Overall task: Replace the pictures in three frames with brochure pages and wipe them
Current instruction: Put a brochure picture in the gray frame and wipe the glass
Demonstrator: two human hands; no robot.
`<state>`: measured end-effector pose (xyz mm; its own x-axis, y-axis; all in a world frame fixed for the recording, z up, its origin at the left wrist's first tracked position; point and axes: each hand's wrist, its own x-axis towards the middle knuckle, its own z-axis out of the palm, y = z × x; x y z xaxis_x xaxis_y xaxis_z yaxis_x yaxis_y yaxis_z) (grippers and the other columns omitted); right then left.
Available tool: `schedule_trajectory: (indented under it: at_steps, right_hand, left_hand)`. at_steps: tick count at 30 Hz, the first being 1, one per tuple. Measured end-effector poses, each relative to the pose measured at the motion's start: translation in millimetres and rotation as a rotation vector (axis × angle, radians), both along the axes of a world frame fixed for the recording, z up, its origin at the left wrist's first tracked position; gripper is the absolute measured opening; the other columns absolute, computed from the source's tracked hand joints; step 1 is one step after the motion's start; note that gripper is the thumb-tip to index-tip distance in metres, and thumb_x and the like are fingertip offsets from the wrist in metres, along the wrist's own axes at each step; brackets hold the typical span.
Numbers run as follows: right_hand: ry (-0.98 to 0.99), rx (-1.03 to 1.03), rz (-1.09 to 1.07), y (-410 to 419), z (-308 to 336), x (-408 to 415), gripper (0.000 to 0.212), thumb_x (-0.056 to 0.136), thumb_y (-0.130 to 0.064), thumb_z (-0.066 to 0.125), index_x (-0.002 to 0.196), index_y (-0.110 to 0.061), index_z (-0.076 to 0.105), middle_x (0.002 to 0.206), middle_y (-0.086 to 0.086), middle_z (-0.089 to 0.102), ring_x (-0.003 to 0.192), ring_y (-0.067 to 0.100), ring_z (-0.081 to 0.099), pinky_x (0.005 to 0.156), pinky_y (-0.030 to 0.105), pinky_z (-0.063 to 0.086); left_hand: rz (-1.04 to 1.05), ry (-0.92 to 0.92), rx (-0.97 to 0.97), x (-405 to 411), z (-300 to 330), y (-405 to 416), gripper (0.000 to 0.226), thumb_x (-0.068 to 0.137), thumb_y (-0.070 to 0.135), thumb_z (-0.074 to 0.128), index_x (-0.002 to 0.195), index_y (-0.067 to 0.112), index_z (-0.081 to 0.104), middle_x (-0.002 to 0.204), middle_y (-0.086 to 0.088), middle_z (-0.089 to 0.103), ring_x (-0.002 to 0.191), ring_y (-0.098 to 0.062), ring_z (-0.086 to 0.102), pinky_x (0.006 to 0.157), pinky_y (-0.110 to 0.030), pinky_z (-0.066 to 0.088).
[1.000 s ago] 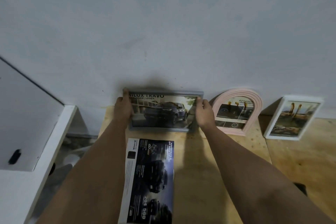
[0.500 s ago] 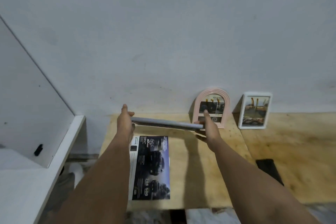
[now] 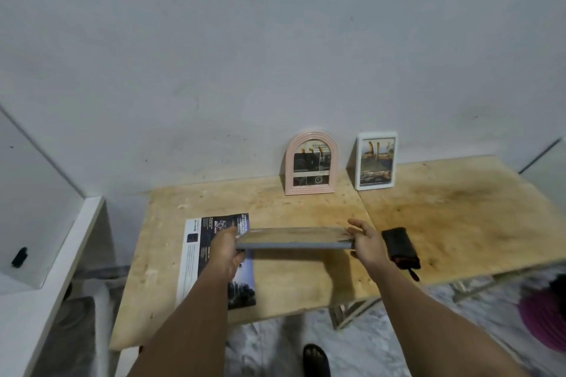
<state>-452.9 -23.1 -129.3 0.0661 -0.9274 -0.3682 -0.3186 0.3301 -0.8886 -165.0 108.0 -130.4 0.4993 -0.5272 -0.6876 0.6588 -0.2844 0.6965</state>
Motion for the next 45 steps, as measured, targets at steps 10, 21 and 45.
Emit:
schedule_trajectory:
  at_steps: [10, 21, 45]
  right_hand:
    - [-0.134, 0.064, 0.119, -49.7, -22.8, -9.3, 0.046, 0.106, 0.003, 0.042, 0.149, -0.012, 0.046, 0.135, 0.007, 0.056, 0.110, 0.019, 0.062, 0.077, 0.022, 0.059]
    - [-0.017, 0.187, 0.325, -80.7, -61.8, -21.6, 0.044, 0.103, -0.007, 0.054, 0.146, -0.016, 0.052, 0.138, 0.011, 0.063, 0.110, 0.030, 0.069, 0.092, 0.044, 0.061]
    - [0.352, 0.239, 0.259, -74.2, -88.9, -24.3, 0.026, 0.094, -0.015, 0.064, 0.119, -0.011, 0.064, 0.106, 0.006, 0.066, 0.096, 0.027, 0.061, 0.081, 0.038, 0.051]
  left_hand:
    - [0.071, 0.106, 0.041, -17.3, -28.0, -33.7, 0.036, 0.102, 0.009, 0.050, 0.136, -0.002, 0.051, 0.100, -0.017, 0.062, 0.079, -0.021, 0.062, 0.069, -0.034, 0.053]
    - [-0.126, -0.268, 0.354, -37.5, -63.8, -36.8, 0.019, 0.099, 0.007, 0.050, 0.112, 0.013, 0.062, 0.095, -0.012, 0.061, 0.080, -0.025, 0.056, 0.070, -0.036, 0.049]
    - [-0.722, -0.842, 0.531, -41.0, -98.1, -21.9, 0.030, 0.098, 0.008, 0.046, 0.123, 0.001, 0.061, 0.112, -0.019, 0.065, 0.102, -0.037, 0.062, 0.085, -0.038, 0.050]
